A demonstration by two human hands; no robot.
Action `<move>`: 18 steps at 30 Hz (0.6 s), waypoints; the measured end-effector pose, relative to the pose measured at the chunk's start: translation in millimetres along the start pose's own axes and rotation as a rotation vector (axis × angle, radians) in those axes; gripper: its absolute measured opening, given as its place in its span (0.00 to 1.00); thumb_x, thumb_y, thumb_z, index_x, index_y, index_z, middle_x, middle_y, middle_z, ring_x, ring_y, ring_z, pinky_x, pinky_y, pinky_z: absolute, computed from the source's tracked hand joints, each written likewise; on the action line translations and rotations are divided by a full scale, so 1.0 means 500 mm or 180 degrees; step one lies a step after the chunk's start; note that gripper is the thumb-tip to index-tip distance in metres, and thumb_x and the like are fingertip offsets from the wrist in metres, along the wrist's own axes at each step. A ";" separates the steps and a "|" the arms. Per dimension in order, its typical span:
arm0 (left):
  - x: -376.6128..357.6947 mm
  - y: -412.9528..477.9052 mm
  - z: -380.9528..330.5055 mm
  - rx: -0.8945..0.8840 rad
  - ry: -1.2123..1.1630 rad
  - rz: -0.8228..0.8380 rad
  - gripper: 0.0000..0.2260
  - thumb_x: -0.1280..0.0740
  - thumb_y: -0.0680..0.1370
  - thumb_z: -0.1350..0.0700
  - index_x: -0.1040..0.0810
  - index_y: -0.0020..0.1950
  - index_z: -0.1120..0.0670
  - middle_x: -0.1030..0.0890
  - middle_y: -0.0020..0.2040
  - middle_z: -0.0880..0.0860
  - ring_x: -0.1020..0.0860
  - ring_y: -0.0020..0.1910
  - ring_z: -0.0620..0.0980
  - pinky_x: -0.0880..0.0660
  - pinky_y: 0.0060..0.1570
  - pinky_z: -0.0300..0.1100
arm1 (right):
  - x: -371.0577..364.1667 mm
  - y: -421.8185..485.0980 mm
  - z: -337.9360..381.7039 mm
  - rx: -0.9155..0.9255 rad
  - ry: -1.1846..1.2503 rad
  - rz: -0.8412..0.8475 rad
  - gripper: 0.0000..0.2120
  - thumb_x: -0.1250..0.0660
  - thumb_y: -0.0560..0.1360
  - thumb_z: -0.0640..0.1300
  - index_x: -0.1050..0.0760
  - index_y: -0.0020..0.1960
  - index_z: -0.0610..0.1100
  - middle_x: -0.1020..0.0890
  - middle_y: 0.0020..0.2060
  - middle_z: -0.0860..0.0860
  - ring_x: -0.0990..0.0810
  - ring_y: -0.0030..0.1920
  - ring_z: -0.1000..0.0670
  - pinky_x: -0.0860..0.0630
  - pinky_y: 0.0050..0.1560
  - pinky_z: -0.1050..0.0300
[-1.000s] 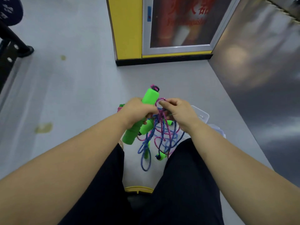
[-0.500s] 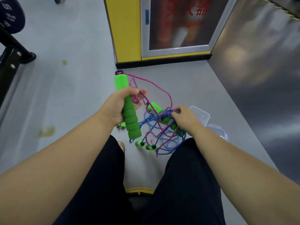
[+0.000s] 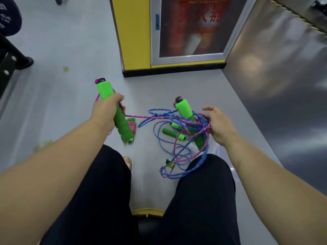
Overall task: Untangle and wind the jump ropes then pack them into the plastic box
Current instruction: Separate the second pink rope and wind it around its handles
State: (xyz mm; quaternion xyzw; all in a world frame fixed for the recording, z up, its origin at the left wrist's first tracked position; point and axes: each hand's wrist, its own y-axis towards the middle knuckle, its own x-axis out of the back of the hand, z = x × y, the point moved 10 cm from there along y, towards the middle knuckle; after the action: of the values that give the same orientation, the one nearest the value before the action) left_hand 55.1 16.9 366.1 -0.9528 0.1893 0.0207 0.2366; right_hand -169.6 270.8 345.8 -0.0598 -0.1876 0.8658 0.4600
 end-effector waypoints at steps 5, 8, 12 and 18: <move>-0.103 -0.039 -0.016 0.0310 -0.0912 0.0619 0.10 0.38 0.76 0.63 0.33 0.35 0.56 0.32 0.22 0.50 0.30 0.20 0.45 0.22 0.33 0.42 | -0.024 0.018 -0.054 -0.0078 -0.0850 0.0276 0.12 0.47 0.81 0.38 0.27 0.59 0.41 0.32 0.31 0.49 0.34 0.30 0.54 0.28 0.33 0.61; -0.160 -0.078 -0.009 0.0376 -0.0811 0.0962 0.11 0.38 0.77 0.63 0.32 0.35 0.58 0.32 0.25 0.52 0.29 0.22 0.47 0.20 0.37 0.45 | -0.028 0.025 -0.061 -0.0170 -0.0814 -0.0028 0.11 0.42 0.80 0.42 0.26 0.59 0.41 0.28 0.38 0.49 0.33 0.30 0.54 0.25 0.31 0.62; -0.206 -0.112 0.001 0.0584 -0.0846 0.1313 0.10 0.38 0.77 0.62 0.31 0.36 0.59 0.32 0.29 0.56 0.28 0.25 0.48 0.20 0.40 0.48 | -0.043 0.035 -0.047 -0.0007 -0.1993 -0.0053 0.16 0.34 0.74 0.40 0.25 0.62 0.42 0.26 0.57 0.46 0.25 0.48 0.50 0.28 0.55 0.57; -0.267 -0.164 0.005 0.0934 -0.1112 0.1517 0.11 0.40 0.78 0.61 0.32 0.35 0.58 0.30 0.24 0.54 0.27 0.23 0.48 0.22 0.45 0.50 | -0.257 -0.079 -0.005 0.0859 -0.2099 0.1810 0.13 0.33 0.75 0.41 0.26 0.59 0.43 0.21 0.56 0.51 0.24 0.54 0.57 0.30 0.58 0.63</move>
State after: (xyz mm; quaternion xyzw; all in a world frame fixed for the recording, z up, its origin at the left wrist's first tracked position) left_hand -38.5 131.7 417.4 -0.8195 0.3645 0.2110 0.3887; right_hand -65.1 186.3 349.7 0.2304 -0.1857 0.9472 0.1234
